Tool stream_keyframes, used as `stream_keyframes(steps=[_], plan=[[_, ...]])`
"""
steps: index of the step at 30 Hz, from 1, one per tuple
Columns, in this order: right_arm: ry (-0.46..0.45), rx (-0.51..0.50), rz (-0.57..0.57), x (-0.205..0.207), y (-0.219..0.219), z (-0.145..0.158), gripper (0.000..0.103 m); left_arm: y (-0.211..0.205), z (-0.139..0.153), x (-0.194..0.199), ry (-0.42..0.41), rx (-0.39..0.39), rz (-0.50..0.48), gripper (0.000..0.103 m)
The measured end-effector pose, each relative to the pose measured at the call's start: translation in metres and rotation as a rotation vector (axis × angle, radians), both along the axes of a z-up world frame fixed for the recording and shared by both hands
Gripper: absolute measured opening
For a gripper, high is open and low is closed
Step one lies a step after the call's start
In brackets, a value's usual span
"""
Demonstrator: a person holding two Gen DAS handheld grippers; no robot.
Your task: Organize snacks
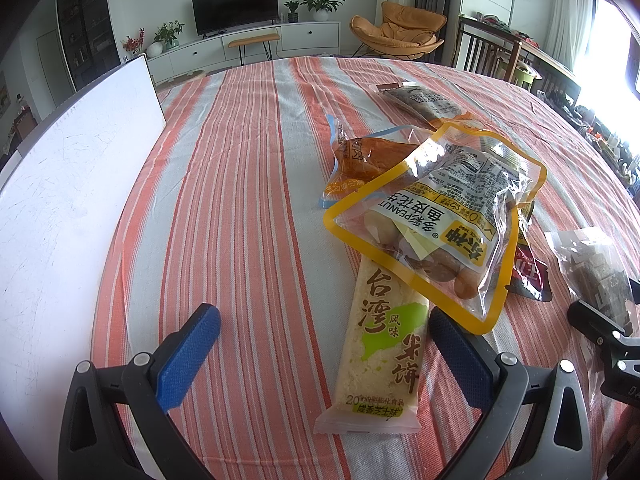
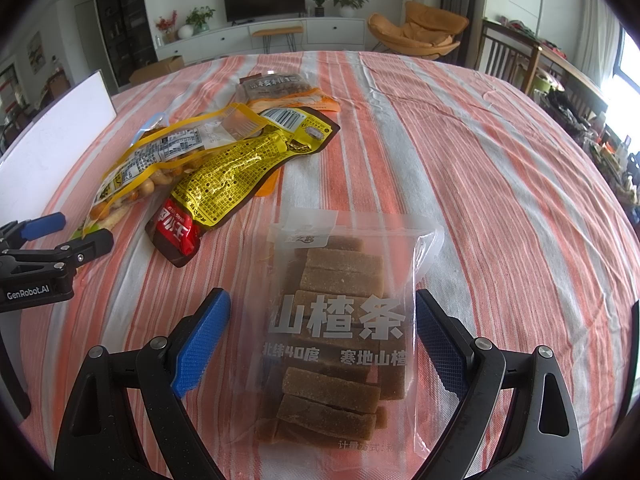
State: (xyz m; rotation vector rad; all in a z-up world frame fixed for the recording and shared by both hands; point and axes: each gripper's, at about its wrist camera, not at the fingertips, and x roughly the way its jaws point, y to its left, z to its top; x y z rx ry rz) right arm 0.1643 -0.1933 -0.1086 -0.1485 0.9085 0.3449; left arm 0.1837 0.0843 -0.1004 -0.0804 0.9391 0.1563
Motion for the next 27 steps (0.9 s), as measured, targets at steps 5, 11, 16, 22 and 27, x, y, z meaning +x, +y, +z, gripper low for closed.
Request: stream_keyframes(steps=[5, 11, 16, 22, 27], plan=[[0.109, -0.021, -0.012, 0.008, 0.003, 0.006, 0.093, 0.000, 0.000, 0.000, 0.000, 0.000, 0.000, 0.103], [0.233, 0.025, -0.083, 0.026, -0.001, 0.012, 0.090, -0.001, 0.000, 0.000, 0.000, 0.000, 0.002, 0.103], [0.230, -0.099, -0.096, 0.025, 0.012, 0.012, 0.066, 0.001, 0.002, -0.001, 0.054, -0.004, -0.052, 0.103], [0.230, 0.096, -0.164, -0.003, -0.030, 0.025, 0.060, 0.012, 0.022, -0.035, 0.116, -0.044, -0.150, 0.094], [0.200, 0.408, -0.190, -0.034, -0.063, 0.035, 0.059, 0.000, 0.067, -0.033, 0.029, -0.094, -0.246, 0.094]])
